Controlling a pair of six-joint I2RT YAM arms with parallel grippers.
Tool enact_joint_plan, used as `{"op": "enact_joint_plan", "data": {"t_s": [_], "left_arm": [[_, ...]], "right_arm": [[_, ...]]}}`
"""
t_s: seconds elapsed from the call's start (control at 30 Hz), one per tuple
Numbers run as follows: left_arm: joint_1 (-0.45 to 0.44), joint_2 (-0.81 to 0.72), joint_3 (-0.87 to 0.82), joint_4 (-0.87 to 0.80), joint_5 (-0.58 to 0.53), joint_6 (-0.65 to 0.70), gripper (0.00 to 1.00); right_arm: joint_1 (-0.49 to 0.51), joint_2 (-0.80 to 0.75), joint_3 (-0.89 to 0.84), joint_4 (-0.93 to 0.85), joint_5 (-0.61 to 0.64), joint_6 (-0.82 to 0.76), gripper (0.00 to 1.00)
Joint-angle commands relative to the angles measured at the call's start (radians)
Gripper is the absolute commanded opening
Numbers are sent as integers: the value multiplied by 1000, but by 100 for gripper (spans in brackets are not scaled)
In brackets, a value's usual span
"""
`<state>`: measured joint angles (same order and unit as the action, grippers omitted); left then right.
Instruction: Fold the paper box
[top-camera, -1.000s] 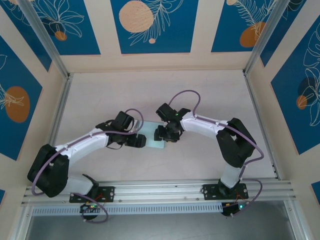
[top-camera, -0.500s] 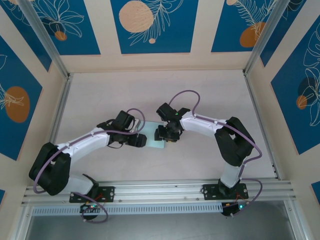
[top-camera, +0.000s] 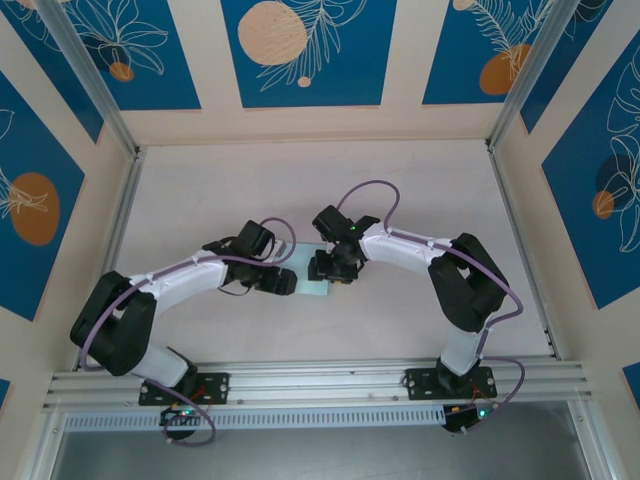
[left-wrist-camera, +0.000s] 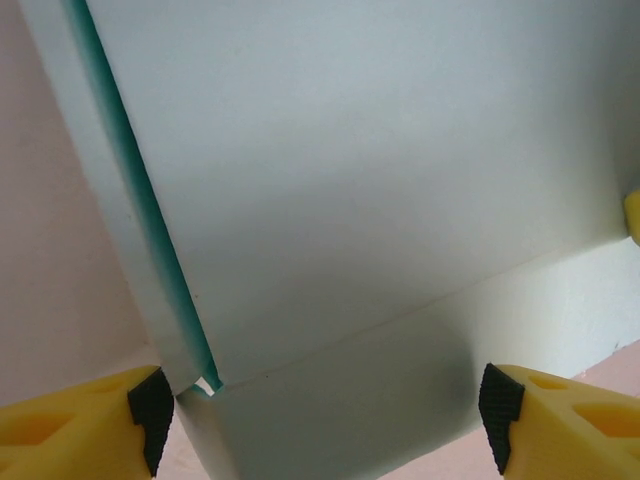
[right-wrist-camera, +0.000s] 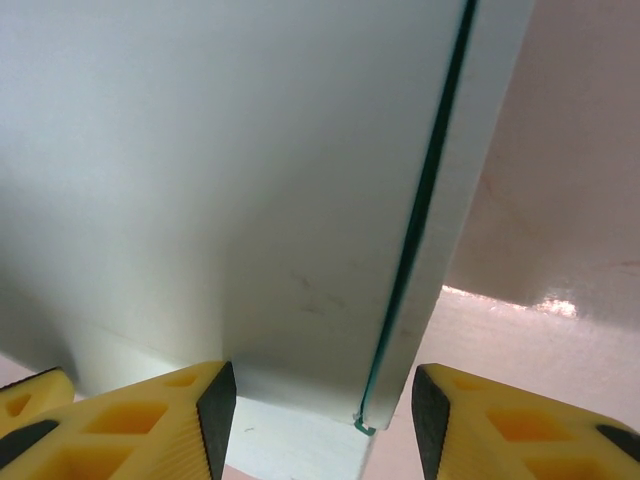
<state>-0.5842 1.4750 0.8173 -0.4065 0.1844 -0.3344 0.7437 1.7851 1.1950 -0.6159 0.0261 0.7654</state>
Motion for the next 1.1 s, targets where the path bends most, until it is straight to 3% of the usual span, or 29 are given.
{"op": "enact_joint_plan", "data": {"t_s": [0.0,0.47,0.67,1.07], "left_arm": [[6,5,28,-29,42,-15,80],[7,10,19,-11,55,-49,67],[7,-8,11,-31,-27,-57,63],[7,3,-9,2,-77,-89,38]], "right_arm": [[-6,19,-9,2,-23,8,52],[-5,24,-6,6,-23,18,52],[-3,25,-8,9,-32,21,52],[6,-6,0,-9,-20,13,52]]}}
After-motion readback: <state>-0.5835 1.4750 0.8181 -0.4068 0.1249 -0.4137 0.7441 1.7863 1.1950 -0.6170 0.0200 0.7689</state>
